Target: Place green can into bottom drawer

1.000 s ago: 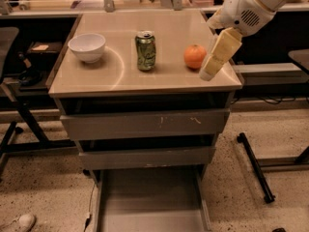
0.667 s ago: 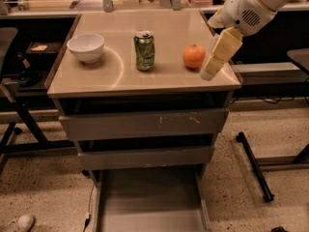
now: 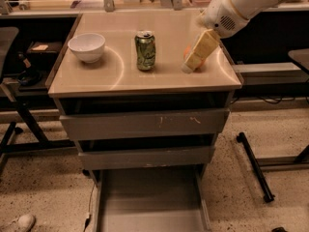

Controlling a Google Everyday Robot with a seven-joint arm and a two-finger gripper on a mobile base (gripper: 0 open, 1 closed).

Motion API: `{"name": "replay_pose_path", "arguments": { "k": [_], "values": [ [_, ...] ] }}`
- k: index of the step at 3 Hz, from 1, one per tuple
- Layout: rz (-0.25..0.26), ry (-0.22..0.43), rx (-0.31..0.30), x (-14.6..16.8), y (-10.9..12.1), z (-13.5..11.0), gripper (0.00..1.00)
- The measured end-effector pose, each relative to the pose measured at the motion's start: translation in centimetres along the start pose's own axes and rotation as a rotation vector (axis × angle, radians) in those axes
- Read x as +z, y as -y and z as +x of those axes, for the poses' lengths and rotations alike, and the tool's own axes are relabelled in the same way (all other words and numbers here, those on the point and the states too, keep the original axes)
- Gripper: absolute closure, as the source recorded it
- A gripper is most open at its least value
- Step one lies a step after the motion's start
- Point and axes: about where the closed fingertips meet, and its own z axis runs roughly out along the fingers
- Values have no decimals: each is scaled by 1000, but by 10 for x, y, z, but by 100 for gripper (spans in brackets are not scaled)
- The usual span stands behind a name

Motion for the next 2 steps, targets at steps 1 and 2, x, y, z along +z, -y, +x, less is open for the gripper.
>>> {"name": "replay_pose_path", "arguments": {
  "k": [1,2],
  "values": [
    [2,18,22,51,37,-14,0],
    [1,19,22,52,37,-14,0]
  ]
}}
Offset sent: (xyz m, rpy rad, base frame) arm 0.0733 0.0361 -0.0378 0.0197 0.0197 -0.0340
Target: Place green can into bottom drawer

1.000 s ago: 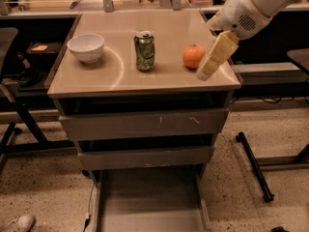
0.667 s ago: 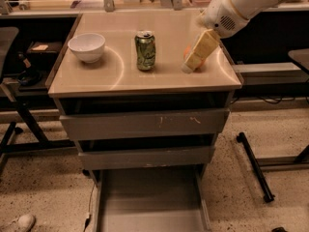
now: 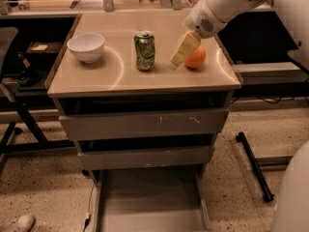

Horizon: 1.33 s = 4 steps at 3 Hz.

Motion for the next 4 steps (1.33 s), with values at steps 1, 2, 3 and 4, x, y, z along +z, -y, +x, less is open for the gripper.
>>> {"name": "replay_pose_path", "arguments": {
  "k": [1,2,3,4],
  "values": [
    [4,60,21,21,13,-8,0],
    [-4,102,55,54,32,-21,0],
    [-22,118,77,83,44,-30,0],
    [-45,150,100,99,46,-40,0]
  ]
}}
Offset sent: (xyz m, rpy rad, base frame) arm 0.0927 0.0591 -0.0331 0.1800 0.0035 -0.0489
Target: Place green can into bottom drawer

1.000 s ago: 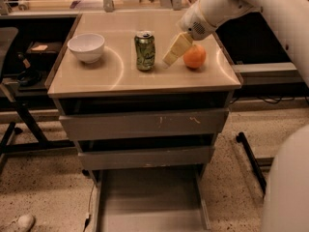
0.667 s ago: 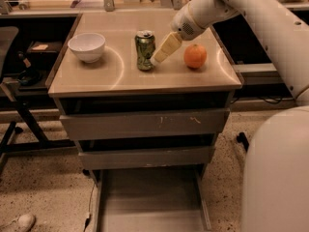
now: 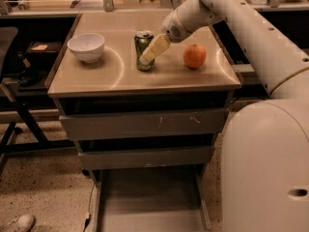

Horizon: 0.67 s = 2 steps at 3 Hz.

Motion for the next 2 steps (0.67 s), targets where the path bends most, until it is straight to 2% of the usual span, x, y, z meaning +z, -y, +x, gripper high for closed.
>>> {"name": "replay_pose_path", "arguments": {
  "k": [1,2],
  "values": [
    [0,0,0,0,0,0,0],
    [-17,10,-38,5,-10,-8,0]
  ]
}}
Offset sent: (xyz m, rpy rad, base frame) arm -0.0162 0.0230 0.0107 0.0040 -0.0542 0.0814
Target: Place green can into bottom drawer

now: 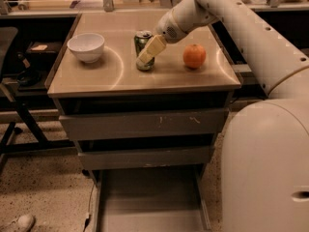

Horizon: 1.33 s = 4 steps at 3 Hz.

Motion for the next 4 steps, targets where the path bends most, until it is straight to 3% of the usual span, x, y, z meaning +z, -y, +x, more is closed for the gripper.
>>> {"name": "replay_pose_path", "arguments": {
  "k": [1,2,4],
  "values": [
    [-26,11,-35,10,-10,-12,0],
    [-27,11,-35,10,-10,-12,17],
    [-27,11,-36,10,-10,-12,64]
  ]
}}
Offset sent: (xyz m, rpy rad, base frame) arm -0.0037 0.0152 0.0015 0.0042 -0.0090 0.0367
